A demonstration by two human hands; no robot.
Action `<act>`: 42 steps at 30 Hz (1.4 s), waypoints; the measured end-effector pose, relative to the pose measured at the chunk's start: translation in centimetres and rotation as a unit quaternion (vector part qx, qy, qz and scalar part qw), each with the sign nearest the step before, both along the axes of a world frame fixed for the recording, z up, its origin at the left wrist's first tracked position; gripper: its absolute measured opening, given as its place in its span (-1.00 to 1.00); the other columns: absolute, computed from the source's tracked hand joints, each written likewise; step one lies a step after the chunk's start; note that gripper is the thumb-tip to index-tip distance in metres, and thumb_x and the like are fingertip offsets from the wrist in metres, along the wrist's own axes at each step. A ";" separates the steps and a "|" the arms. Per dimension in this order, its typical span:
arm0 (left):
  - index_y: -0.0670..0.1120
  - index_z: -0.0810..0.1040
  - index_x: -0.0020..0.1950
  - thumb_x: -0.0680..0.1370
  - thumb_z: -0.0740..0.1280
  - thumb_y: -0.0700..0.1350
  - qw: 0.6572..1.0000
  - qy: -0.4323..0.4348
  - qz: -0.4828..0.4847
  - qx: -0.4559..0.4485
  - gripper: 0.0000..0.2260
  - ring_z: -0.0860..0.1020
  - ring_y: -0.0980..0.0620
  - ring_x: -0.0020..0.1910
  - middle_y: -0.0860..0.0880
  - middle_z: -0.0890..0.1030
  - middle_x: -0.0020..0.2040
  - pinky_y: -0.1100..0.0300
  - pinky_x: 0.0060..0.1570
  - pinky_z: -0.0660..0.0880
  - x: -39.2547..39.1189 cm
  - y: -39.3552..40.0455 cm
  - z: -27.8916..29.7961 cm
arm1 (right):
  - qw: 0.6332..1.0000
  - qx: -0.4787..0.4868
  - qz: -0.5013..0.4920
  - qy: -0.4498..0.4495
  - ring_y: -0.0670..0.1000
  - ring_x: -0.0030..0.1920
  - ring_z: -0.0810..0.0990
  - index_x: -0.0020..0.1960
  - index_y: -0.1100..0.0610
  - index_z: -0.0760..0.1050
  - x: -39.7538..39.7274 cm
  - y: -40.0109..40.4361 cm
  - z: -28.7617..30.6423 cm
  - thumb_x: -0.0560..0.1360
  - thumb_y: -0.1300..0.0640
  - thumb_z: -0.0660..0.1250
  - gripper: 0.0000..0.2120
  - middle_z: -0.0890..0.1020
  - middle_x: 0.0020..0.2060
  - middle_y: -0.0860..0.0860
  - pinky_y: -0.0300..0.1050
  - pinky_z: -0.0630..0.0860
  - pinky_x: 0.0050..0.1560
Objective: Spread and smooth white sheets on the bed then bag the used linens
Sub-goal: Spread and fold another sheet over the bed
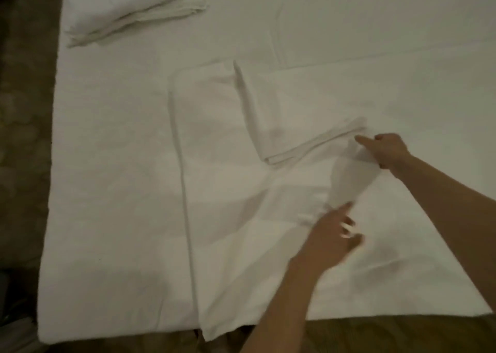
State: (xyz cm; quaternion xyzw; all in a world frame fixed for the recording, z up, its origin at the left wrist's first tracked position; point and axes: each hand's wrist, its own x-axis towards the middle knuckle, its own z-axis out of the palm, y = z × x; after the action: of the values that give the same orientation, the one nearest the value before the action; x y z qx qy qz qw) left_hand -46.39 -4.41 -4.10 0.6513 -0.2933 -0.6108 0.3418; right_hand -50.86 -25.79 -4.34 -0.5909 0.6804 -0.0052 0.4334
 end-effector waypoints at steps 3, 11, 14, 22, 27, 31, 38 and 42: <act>0.05 0.47 0.24 0.42 0.45 -0.24 0.977 -0.124 0.173 -0.001 -0.56 0.51 0.21 -0.18 0.04 0.54 -0.04 0.31 -0.09 0.48 4.8 4.6 -1.2 | 0.999 0.049 0.004 0.002 0.19 0.07 0.58 0.12 0.31 0.56 -2.3 1.9 -1.7 0.38 -0.14 0.48 -0.43 0.58 -0.03 0.16 0.00 0.47 0.02; -0.08 0.50 0.24 0.51 0.43 -0.21 0.956 -0.190 0.182 0.133 -0.68 0.54 0.19 -0.17 0.04 0.57 -0.08 0.49 -0.26 0.42 10.1 10.6 -1.8 | 0.997 0.057 0.049 0.015 0.19 0.04 0.60 0.03 0.26 0.59 -5.8 3.9 -1.9 0.36 -0.20 0.48 -0.47 0.64 -0.03 0.17 -0.06 0.47 -0.06; -0.03 0.52 0.12 0.46 0.48 -0.18 0.964 -0.194 0.127 0.130 -0.71 0.55 0.14 -0.18 0.04 0.58 -0.12 0.52 -0.23 0.40 7.4 11.5 -2.0 | 0.989 0.126 0.060 0.039 0.16 -0.05 0.60 0.02 0.18 0.54 -8.5 5.5 -1.4 0.32 -0.19 0.52 -0.50 0.62 -0.05 0.12 -0.07 0.50 -0.16; 0.10 0.33 0.40 0.13 0.49 0.30 0.836 -0.495 -0.215 0.098 -0.12 0.43 -0.06 0.17 0.00 0.41 0.25 -0.02 -0.07 0.46 1.6 20.3 -3.4 | 0.973 0.223 0.022 -0.053 0.09 -0.01 0.60 0.06 0.12 0.51 -12.7 11.7 -1.1 0.36 -0.02 0.52 -0.63 0.63 -0.01 0.06 -0.09 0.51 -0.03; -0.02 0.53 0.18 0.24 0.58 0.10 0.794 -0.562 -0.218 0.075 -0.42 0.55 -0.09 -0.05 -0.04 0.57 0.03 0.04 -0.24 0.48 3.1 21.3 -3.9 | 0.972 0.206 -0.014 -0.111 -0.01 -0.16 0.63 0.08 0.17 0.57 -11.9 14.8 0.8 0.44 0.00 0.46 -0.68 0.66 -0.11 0.05 -0.22 0.48 -0.28; -0.01 0.43 -0.02 0.57 0.31 -0.08 0.825 -0.498 -0.264 0.033 -0.93 0.53 0.07 -0.17 0.06 0.56 -0.12 0.19 -0.20 0.38 5.3 22.0 -3.2 | 0.975 0.186 -0.036 -0.115 -0.04 -0.17 0.55 0.12 0.08 0.47 -11.4 16.9 3.0 0.45 -0.07 0.43 -0.66 0.58 -0.15 -0.03 -0.20 0.42 -0.27; -0.08 0.40 -0.07 0.49 0.38 0.06 0.950 -0.289 -0.087 0.075 -0.74 0.46 0.11 -0.29 0.05 0.48 -0.25 0.23 -0.24 0.44 3.5 21.7 1.1 | 0.947 0.152 -0.127 -0.251 -0.11 -0.27 0.65 0.09 0.17 0.58 -7.3 19.3 8.0 0.49 0.03 0.40 -0.74 0.66 -0.19 -0.04 -0.23 0.55 -0.23; -0.14 0.46 0.27 0.44 0.36 0.27 0.883 0.371 0.190 0.216 -0.41 0.62 -0.07 0.06 -0.15 0.64 0.10 -0.08 0.16 0.53 -1.8 19.2 3.1 | 0.907 0.143 -0.189 -0.349 -0.17 -0.15 0.67 0.13 0.18 0.59 -4.5 20.6 10.3 0.52 0.07 0.37 -0.76 0.69 -0.14 -0.09 -0.32 0.56 -0.21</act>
State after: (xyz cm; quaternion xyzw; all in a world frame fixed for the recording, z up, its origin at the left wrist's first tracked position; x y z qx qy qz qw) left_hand -48.17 14.82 -1.03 0.4782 0.1232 -0.7791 0.3862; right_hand -55.31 -5.22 5.95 -0.3432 0.5783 -0.1952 0.7140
